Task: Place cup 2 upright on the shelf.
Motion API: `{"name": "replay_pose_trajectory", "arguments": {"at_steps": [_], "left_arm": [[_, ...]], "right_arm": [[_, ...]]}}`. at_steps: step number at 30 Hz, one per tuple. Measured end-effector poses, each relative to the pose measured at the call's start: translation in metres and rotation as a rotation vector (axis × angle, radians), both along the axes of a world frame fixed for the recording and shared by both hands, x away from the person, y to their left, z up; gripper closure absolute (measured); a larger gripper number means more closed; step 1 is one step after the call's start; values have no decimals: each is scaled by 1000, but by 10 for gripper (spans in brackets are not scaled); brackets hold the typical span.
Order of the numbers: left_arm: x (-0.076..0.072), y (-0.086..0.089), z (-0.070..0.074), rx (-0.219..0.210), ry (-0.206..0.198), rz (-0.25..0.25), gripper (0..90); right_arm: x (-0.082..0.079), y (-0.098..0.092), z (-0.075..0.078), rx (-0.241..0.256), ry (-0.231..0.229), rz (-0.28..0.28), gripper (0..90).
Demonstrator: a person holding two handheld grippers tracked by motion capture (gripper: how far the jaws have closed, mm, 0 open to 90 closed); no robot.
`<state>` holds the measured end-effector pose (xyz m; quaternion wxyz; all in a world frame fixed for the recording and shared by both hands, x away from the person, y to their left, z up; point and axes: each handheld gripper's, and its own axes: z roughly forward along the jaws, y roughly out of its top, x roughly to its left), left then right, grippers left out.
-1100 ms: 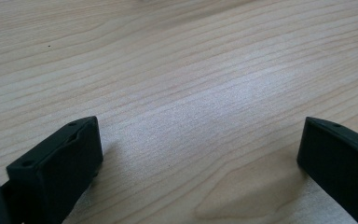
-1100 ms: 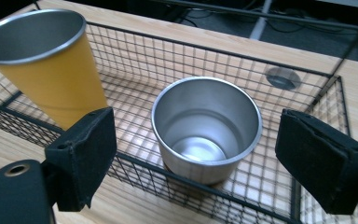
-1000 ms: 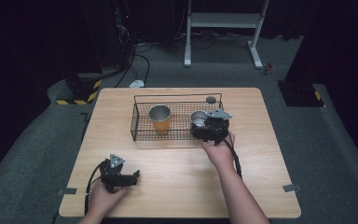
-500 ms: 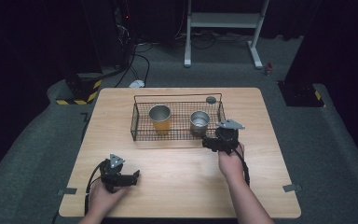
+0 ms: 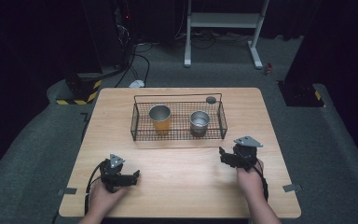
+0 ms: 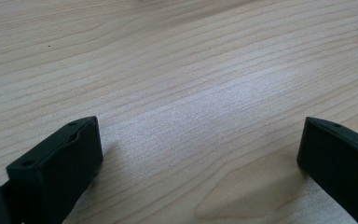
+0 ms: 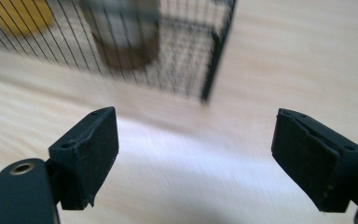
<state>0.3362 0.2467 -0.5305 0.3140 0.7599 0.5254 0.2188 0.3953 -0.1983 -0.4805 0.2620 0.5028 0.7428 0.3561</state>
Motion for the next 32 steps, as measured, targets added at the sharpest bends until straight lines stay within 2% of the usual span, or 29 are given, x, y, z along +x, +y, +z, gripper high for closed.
{"name": "replay_pose_trajectory", "arguments": {"at_steps": [3,7,9,10,11,12,16,20,32], "left_arm": [[0,0,0,2,-1,-1,3],[1,0,0,4,1,1,3],[2,-1,0,3,0,3,3],[2,0,0,8,-1,-1,3],[2,0,0,8,-1,-1,3],[2,-1,0,4,-1,1,3],[3,-2,0,1,1,5,3],[6,-1,0,3,-3,1,3],[6,-1,0,-1,-3,15,3]], "right_arm": [[-10,-14,-16,-6,47,-4,152],[-23,-31,-37,-6,89,-36,161],[-28,-36,-43,-5,121,-62,183],[-31,-37,-43,-8,111,-76,181],[-33,-39,-43,-19,108,-66,170],[-35,-40,-44,-31,122,-59,147],[-31,-43,-44,-28,134,-23,112],[-28,-39,-44,-28,138,-53,95],[-28,-39,-44,-28,138,-58,99]]}}
